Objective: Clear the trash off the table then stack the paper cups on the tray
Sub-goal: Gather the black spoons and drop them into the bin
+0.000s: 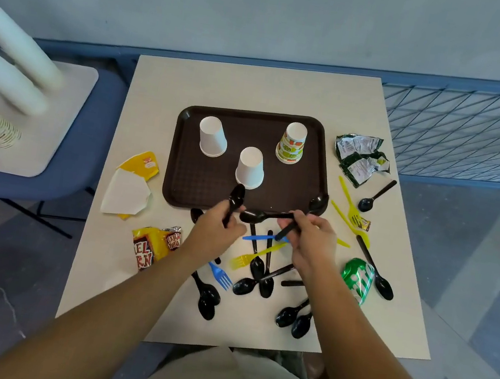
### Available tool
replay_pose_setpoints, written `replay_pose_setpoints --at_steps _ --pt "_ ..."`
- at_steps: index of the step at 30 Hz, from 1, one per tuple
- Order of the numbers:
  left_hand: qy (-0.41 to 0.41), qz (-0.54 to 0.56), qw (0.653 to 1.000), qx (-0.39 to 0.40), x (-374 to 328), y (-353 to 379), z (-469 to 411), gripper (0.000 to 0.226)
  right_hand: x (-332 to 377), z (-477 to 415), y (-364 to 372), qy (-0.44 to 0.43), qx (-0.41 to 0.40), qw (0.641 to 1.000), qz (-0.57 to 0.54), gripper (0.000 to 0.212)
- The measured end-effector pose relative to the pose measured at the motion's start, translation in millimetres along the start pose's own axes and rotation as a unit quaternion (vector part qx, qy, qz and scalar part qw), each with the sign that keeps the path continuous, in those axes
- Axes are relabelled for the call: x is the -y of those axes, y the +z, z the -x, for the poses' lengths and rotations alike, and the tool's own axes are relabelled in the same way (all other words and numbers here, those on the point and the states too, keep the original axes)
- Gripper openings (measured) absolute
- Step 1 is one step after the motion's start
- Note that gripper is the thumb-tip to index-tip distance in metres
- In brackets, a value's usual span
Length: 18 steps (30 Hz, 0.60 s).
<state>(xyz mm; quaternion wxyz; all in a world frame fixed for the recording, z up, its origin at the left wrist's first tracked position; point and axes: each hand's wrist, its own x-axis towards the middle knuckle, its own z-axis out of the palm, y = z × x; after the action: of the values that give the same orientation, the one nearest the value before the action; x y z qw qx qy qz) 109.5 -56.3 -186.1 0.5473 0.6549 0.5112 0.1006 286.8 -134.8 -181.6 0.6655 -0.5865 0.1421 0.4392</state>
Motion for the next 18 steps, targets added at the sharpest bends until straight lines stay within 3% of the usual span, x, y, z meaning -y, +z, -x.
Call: replay_pose_setpoints --at_steps 3,8,10,12,13,15,18 --pt "0.045 0.023 0.998 0.039 5 8 2 0.019 -19 1 12 0.071 0.043 0.997 -0.008 0.017" --pt "0.052 0.053 0.997 -0.036 10 10 0 0.033 -33 3 20 0.120 0.127 0.984 0.017 0.037" --pt "0.065 0.041 0.996 -0.038 8 6 3 0.028 -27 6 18 0.127 0.153 0.979 0.053 0.031" --pt "0.088 0.020 0.994 -0.054 4 -1 6 0.016 -20 9 11 0.094 0.153 0.964 0.195 0.010" --pt "0.093 0.013 0.993 -0.072 4 -3 7 0.014 -18 9 4 0.047 0.133 0.943 0.303 0.008" --pt "0.068 -0.009 0.993 -0.100 4 -9 7 0.021 -18 7 -12 -0.058 0.100 0.855 0.506 0.013" --pt "0.006 -0.047 0.995 -0.087 8 -14 4 0.036 -23 13 -32 -0.131 0.115 0.717 0.674 0.004"
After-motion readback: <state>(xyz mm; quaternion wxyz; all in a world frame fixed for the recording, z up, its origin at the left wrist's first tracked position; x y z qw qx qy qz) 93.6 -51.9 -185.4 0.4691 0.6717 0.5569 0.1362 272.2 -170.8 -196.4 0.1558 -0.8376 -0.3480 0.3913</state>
